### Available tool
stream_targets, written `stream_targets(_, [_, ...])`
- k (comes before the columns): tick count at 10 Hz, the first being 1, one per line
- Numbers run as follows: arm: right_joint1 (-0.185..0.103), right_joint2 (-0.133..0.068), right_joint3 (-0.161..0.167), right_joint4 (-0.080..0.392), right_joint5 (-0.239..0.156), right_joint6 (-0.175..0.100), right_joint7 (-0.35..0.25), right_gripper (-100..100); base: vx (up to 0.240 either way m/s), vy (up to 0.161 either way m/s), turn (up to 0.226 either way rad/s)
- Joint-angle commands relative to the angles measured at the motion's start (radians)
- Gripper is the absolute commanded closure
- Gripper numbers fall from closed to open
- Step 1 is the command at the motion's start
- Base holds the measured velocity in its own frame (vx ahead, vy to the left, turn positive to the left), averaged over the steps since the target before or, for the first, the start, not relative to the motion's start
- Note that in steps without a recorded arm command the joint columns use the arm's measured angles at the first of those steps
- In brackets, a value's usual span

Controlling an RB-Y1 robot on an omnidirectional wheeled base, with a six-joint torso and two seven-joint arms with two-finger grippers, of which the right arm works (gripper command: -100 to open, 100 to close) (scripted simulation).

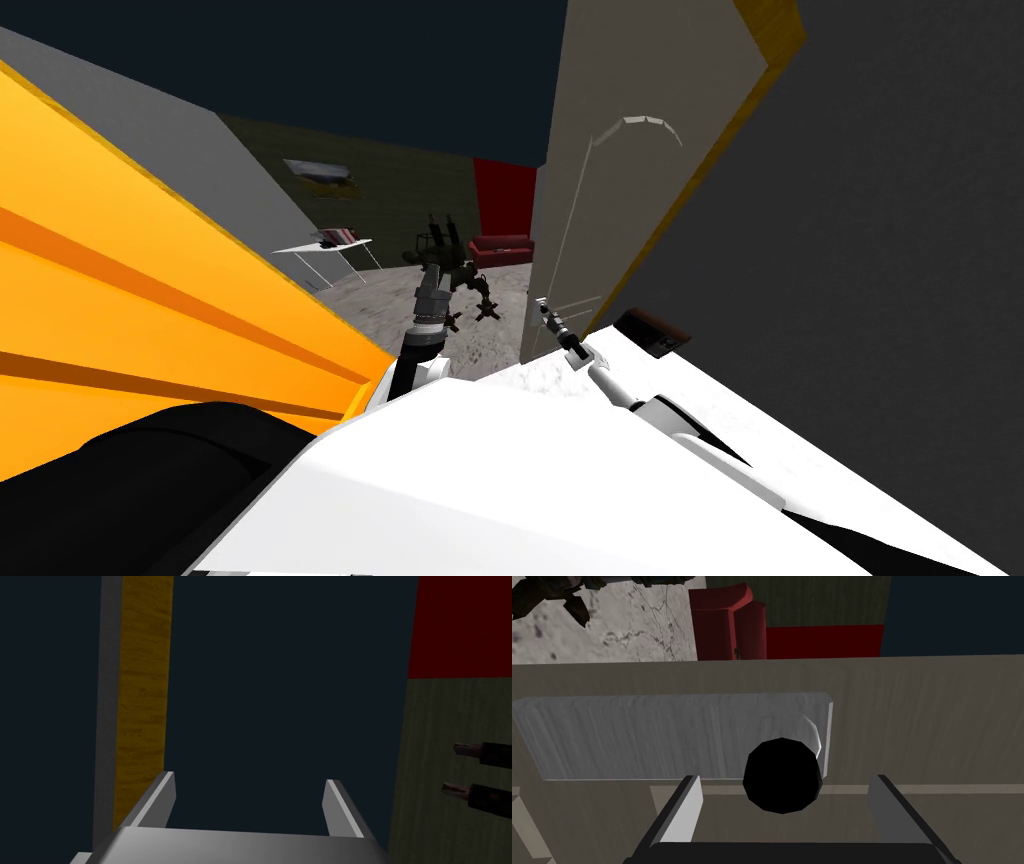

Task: Pull the door open

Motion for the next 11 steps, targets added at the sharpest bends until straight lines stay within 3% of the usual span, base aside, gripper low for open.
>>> stream_targets(1, [-0.006,-0.029,-0.01,0.032,-0.008,-0.028,-0.021,-100,0.096,0.108,0.151])
stream_targets(3, [-0.008,-0.047,-0.016,0.045,-0.013,-0.041,-0.032,-100,0.085,0.107,0.092])
stream_targets(4, [-0.015,-0.034,-0.013,0.062,-0.011,-0.049,-0.026,-100,0.033,0.038,-0.001])
stream_targets(5, [-0.015,-0.034,-0.013,0.062,-0.011,-0.049,-0.026,100,0.0,0.0,0.0])
stream_targets(10, [-0.015,-0.034,-0.013,0.062,-0.011,-0.049,-0.026,100,-0.005,-0.007,0.004])
stream_targets(11, [-0.013,-0.052,0.015,0.047,-0.006,-0.064,-0.045,100,-0.066,-0.079,0.008])
